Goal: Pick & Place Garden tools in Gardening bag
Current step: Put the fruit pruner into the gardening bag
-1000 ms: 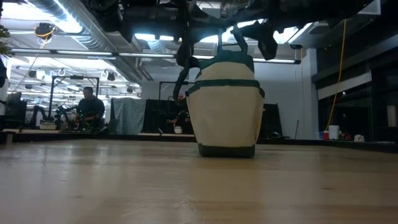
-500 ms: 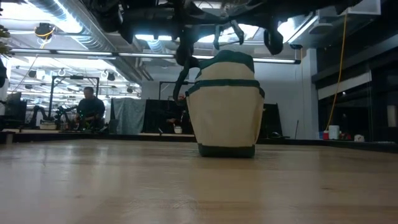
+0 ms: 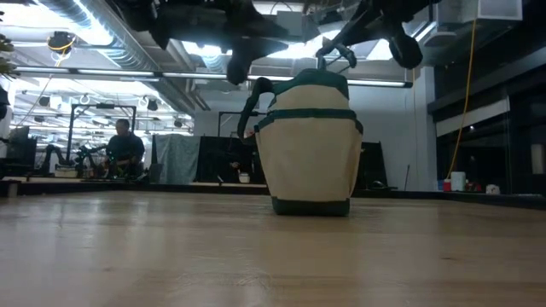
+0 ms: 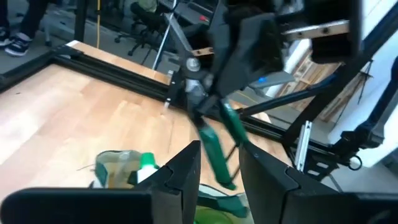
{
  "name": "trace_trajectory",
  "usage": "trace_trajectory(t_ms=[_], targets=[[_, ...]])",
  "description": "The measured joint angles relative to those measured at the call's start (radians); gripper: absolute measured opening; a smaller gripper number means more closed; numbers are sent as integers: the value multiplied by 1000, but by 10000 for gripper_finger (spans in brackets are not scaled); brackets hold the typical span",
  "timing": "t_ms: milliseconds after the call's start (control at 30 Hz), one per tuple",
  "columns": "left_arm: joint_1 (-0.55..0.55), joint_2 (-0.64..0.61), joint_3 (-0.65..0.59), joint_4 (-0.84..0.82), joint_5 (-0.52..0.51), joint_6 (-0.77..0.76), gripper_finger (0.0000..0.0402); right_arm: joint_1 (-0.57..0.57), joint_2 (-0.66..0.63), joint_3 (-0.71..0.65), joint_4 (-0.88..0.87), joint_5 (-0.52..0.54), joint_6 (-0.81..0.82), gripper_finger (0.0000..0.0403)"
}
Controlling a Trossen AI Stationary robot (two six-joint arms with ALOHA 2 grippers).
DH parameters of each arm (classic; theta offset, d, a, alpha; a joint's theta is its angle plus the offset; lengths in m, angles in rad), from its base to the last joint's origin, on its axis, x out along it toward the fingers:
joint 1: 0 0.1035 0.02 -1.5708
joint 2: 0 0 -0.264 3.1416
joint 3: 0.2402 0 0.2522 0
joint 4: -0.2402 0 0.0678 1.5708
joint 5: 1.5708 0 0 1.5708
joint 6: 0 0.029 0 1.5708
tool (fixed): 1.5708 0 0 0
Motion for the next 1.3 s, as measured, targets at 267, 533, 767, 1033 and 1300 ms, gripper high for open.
trace_trajectory(t_ms=[267,533,767,1033,1300], targets=[[-91,0,0,9,-33,79,109,-17,52,0,42,-4,13,10],[-150,2,0,-54,-216,107,111,-17,101,0,85,-13,35,10],[-169,77,0,10,-248,105,112,-17,101,0,86,-17,35,10],[-176,119,-1,26,-263,85,111,-17,101,0,75,-18,45,10],[-176,194,-1,57,-245,45,94,-17,101,-2,41,-20,72,10]])
